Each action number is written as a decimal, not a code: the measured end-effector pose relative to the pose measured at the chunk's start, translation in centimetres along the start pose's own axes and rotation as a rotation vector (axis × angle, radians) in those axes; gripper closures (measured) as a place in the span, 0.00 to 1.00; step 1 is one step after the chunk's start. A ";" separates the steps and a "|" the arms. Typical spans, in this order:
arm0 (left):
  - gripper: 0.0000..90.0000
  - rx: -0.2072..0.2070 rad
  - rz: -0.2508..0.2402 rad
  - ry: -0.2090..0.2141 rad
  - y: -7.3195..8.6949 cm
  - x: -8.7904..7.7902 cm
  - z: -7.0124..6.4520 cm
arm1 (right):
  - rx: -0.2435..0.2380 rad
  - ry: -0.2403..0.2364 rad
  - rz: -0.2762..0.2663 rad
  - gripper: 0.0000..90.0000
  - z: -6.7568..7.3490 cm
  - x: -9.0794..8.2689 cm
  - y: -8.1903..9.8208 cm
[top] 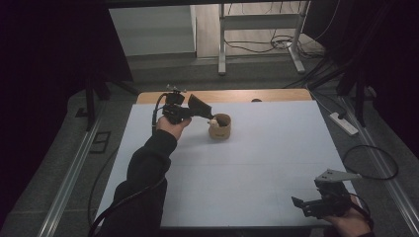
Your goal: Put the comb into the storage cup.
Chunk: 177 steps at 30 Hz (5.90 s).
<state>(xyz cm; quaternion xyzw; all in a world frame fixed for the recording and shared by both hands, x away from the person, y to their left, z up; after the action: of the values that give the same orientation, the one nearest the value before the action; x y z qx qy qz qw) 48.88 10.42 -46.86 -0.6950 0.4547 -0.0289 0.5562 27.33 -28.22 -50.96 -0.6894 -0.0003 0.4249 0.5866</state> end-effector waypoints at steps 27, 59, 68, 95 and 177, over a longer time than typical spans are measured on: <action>0.68 0.132 -0.003 -0.088 -0.3 -0.6 -0.3 | -0.008 -0.002 0.006 0.00 0.1 0.0 0.0; 0.03 0.294 -0.160 -0.184 -0.8 -3.0 -0.4 | -0.012 -0.009 0.000 0.00 0.2 0.0 0.0; 0.00 0.294 -0.192 -0.160 -0.6 -4.2 -0.6 | -0.016 -0.014 -0.005 0.00 0.3 0.0 -0.1; 0.00 0.255 -0.338 -0.049 0.5 -7.3 -0.9 | -0.020 -0.010 -0.004 0.00 0.2 0.0 -0.1; 0.00 0.235 -0.265 -0.074 7.7 -11.4 -3.8 | 0.012 0.074 -0.091 0.00 -0.8 -0.5 -0.6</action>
<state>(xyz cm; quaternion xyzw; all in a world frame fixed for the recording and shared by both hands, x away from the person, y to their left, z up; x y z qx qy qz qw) 35.54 15.38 -46.31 -0.6795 0.3321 -0.1293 0.6413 27.79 -28.89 -50.19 -0.7004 -0.0075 0.3718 0.6092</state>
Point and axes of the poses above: each handheld gripper's, and its own axes: x roughly forward along the jaws, y roughly out of its underside, z roughly to its left, the point moved 7 cm from there along x, roughly forward along the jaws, and after that the axes turned 13 degrees about -z, right-handed, at the moved point
